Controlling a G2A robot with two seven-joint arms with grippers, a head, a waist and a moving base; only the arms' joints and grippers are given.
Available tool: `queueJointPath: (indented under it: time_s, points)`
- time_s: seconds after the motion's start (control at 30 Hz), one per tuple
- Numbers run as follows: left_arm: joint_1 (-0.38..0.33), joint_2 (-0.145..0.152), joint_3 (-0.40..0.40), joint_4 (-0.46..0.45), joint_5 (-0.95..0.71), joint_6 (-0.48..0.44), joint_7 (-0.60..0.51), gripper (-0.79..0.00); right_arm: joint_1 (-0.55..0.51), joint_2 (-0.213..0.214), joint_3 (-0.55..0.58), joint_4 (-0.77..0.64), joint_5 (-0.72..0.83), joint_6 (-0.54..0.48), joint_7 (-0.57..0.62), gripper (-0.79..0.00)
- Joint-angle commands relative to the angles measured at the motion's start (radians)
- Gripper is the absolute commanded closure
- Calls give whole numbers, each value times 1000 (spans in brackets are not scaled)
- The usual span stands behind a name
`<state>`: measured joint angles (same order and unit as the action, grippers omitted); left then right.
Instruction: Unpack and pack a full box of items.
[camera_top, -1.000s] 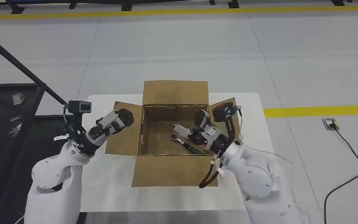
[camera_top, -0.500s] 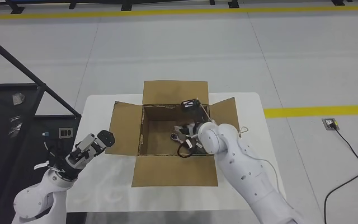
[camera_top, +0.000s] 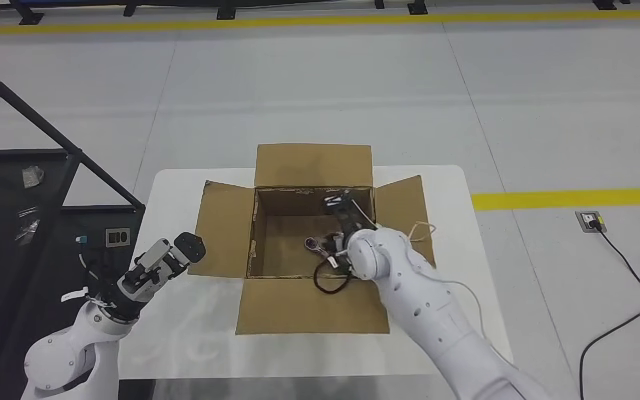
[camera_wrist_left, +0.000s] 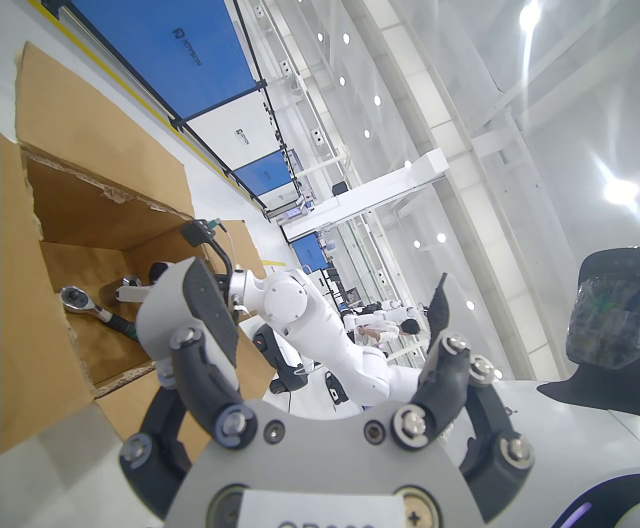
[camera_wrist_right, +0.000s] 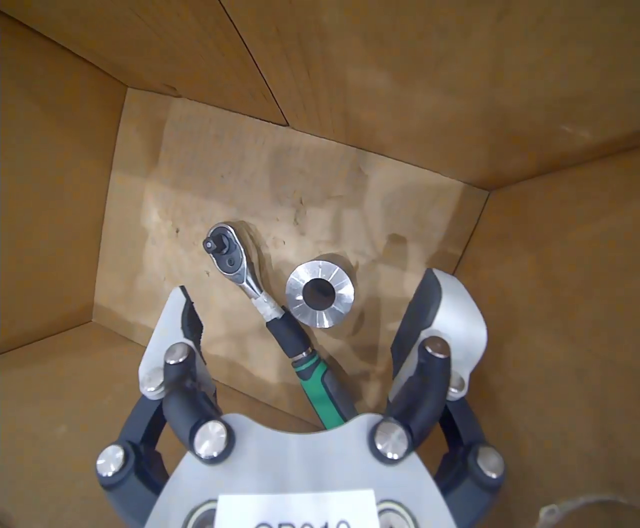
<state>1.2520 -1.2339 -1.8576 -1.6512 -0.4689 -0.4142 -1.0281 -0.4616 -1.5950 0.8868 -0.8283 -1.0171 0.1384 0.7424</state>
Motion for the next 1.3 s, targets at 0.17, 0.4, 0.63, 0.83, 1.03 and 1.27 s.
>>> queueJointPath:
  time_s: [0.17, 0.4, 0.63, 0.83, 1.03, 1.27]
  points:
    - [0, 0, 0, 0, 0, 0, 0, -785, 27, -23, -30, 72, -23, 26, -37, -511]
    - [0, 0, 0, 0, 0, 0, 0, -785, 56, -45, -48, 132, -24, 31, -33, -499]
    - [0, 0, 0, 0, 0, 0, 0, -785, 75, -59, -45, 169, -6, 14, -40, 0]
    - [0, 0, 0, 0, 0, 0, 0, -785, 81, -58, -21, 162, 4, 1, -61, 0]
    - [0, 0, 0, 0, 0, 0, 0, -785, 30, -32, 34, 6, 5, -35, -48, 0]
    - [0, 0, 0, 0, 0, 0, 0, -785, -212, 42, 185, -439, -57, -87, 34, 0]
